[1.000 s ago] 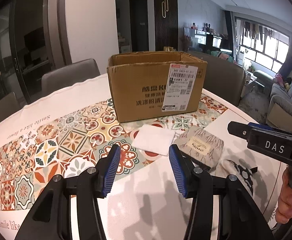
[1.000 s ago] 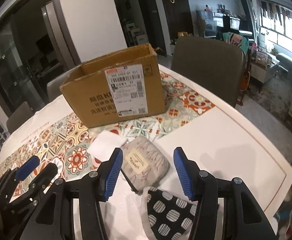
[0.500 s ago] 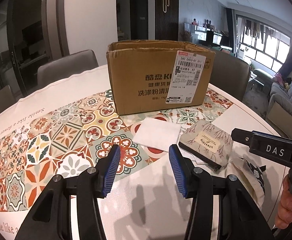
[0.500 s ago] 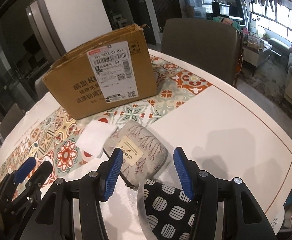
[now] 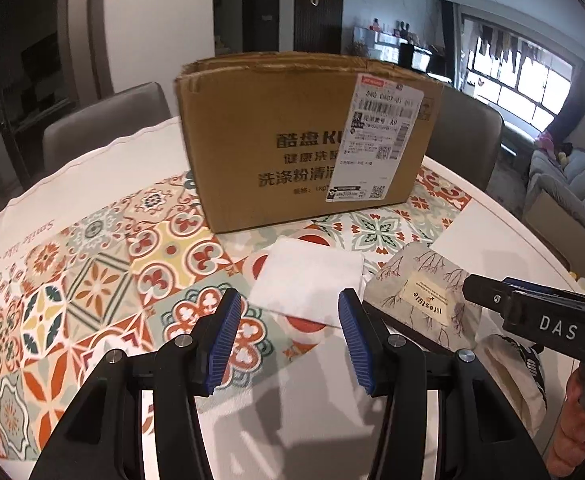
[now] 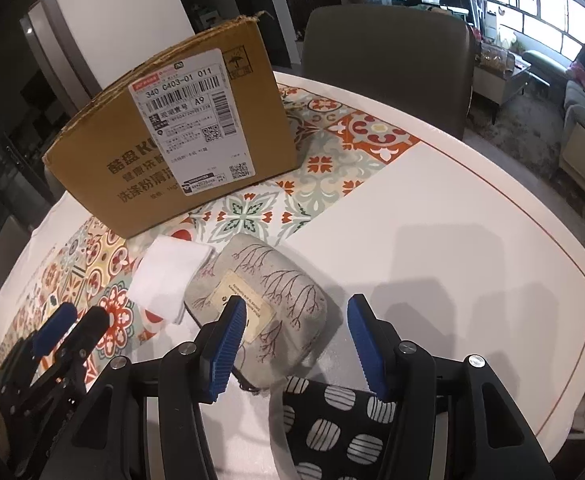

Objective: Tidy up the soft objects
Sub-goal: 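Grasp the white tissue with the left tool while the right tool grasps the beige pouch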

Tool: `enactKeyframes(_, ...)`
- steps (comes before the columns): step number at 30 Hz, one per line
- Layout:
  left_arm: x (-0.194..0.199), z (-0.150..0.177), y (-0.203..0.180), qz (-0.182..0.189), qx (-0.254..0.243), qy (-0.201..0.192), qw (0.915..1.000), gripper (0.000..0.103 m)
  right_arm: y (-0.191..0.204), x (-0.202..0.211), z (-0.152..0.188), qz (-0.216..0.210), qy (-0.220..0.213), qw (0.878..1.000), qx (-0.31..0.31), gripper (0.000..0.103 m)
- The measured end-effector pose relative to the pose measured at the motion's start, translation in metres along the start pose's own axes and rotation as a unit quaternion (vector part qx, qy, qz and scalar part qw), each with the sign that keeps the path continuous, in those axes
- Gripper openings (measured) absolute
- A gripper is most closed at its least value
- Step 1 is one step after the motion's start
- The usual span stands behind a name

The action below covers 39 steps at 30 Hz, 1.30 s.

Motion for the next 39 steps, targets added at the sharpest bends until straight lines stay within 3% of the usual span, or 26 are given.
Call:
enactKeyframes(9,-0.031,-0.002,-0.009,0.020,-0.013,0.033,0.9992,0.050,-0.002,-0.016,0.003,0.002,0.028,1.000,-0.010,0.054)
enactKeyframes(21,-0.061,0.008,-0.008,0.019,-0.020,0.065,0.9975,0.050,-0.001,-0.031,0.006,0.002,0.048,0.999,-0.006,0.054)
enactKeyframes(30,-0.063,0.007,-0.008,0.016,-0.023,0.047,0.9985,0.052,0.002,-0.034,0.005,0.000,0.048,0.999,-0.001,0.052)
enactKeyframes(32,-0.063,0.007,-0.008,0.018,-0.021,0.046,0.9985,0.047,0.002,-0.037,0.006,-0.001,0.047,0.999,0.004,0.045)
enactKeyframes(34,-0.062,0.006,-0.008,0.017,-0.020,0.045,0.9987,0.032,0.005,-0.037,0.006,-0.006,0.047,0.999,0.009,0.042)
enactKeyframes(39,-0.060,0.006,-0.013,0.020,-0.031,0.043,0.9984,0.011,0.004,-0.035,0.005,-0.002,0.040,0.999,0.013,0.029)
Point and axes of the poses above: each gripper's, at about its wrist camera, not at the fingertips, and x roughly against the way its jaws point, y to its left, z to its underside, the point moved 8 cm from there along -x, roughly the way its jaws point, and after that the axes turned 1 degree about y, right-handed, at the moved point
